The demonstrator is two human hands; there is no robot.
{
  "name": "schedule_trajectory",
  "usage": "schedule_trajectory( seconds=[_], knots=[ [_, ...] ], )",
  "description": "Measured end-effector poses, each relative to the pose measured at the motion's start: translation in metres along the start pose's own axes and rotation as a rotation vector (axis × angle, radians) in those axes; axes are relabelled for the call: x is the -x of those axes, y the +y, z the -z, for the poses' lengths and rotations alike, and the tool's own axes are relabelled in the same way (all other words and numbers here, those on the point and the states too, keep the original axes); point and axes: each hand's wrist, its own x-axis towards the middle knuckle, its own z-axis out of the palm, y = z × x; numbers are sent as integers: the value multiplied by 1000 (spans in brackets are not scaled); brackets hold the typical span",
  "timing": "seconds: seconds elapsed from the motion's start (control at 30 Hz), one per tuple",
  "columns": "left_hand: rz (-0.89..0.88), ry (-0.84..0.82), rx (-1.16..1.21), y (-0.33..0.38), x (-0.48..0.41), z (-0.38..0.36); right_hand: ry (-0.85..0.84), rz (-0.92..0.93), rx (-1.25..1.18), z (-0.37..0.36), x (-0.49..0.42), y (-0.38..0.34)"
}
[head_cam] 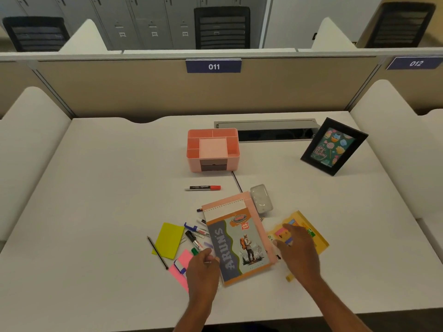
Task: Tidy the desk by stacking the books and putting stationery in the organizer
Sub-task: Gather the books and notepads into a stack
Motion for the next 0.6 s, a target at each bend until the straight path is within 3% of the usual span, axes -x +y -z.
schedule_trajectory(
  seconds=[0.07, 0.17, 0.27, 0.4, 0.5, 0.6],
  knots=[
    [-26, 22, 37, 4, 5, 0, 4, -31, 147, 14, -11, 15],
    [-60, -26, 118, 14, 16, -7, -132, -120, 296, 29, -27, 31],
    [2, -302, 186, 30, 31, -28, -206, -152, 365, 31, -36, 38],
    [119, -720, 173, 44, 56, -72, -171, -135, 409, 31, -39, 36],
    [149, -836, 59, 45, 73, -106, -166, -163, 419, 34, -40, 39],
    [130, -846, -3, 41, 80, -128, -162, -228, 397, 41, -39, 48]
  ],
)
